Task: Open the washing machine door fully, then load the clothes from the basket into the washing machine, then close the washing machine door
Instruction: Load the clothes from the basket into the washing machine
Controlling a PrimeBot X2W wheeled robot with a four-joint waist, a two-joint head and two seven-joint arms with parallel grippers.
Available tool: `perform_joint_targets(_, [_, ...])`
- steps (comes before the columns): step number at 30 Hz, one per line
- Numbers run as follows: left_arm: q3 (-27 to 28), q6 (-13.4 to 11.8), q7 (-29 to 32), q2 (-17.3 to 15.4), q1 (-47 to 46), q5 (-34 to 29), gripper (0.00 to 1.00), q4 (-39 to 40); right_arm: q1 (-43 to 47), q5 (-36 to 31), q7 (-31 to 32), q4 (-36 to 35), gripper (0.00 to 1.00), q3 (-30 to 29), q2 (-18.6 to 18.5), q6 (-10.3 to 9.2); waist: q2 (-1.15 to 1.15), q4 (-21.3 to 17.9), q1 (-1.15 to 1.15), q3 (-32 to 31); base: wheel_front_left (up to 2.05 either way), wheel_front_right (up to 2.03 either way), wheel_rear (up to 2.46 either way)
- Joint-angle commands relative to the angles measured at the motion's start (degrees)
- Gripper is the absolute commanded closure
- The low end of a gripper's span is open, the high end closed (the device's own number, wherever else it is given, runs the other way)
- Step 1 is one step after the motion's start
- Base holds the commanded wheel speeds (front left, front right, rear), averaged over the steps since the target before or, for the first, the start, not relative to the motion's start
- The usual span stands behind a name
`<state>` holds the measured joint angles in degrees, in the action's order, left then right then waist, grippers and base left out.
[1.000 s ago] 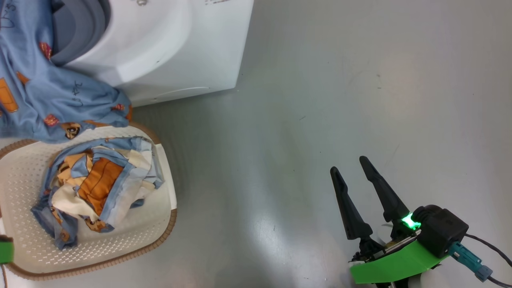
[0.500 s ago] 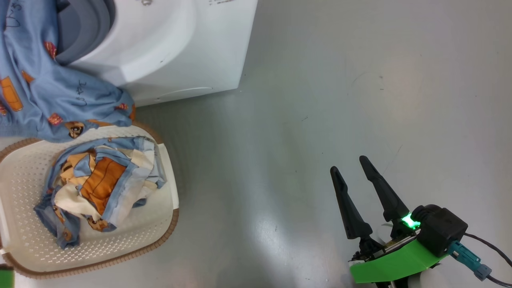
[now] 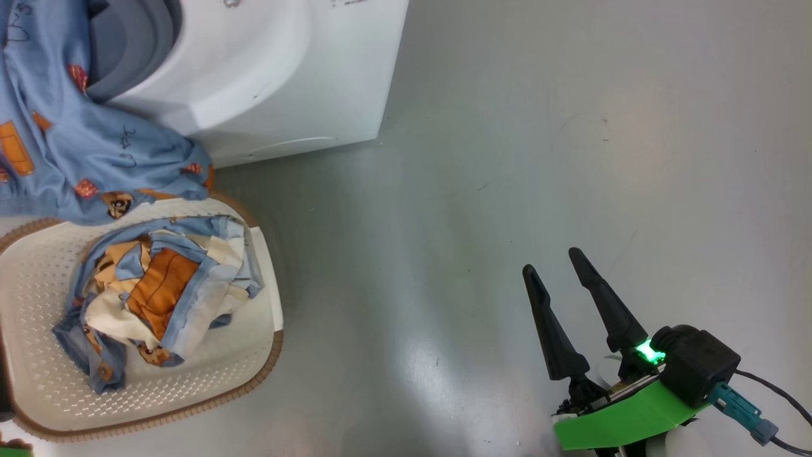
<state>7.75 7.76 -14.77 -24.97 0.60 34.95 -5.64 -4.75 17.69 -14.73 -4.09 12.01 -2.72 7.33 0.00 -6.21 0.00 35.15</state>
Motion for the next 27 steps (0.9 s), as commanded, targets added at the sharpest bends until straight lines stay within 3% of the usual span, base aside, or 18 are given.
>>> perform_joint_targets(1, [1.66,-0.27,-0.23,-1.72,-0.76,0.27,0.00,1.02,-0.09,-0.44,-0.27,-1.10,0.00,1.47,-0.16,0.16,0.00,-0.10,0.00,0.07,0.00,0.00,0.00])
perform_joint_targets(19, [-9.98,-0.27,-0.23,-2.85,-7.60,1.42,0.00,0.23,0.36,-0.20,-0.27,-2.07,0.00,2.05,-0.16,0.16,0.00,-1.78,0.00,1.61,0.00,0.00,0.00])
perform_joint_targets(27, [-10.71,-0.27,-0.23,-4.47,-12.26,2.95,0.00,-2.72,1.25,0.17,-0.27,-3.21,0.00,2.58,-0.16,0.16,0.00,-3.83,0.00,3.29,0.00,0.00,0.00])
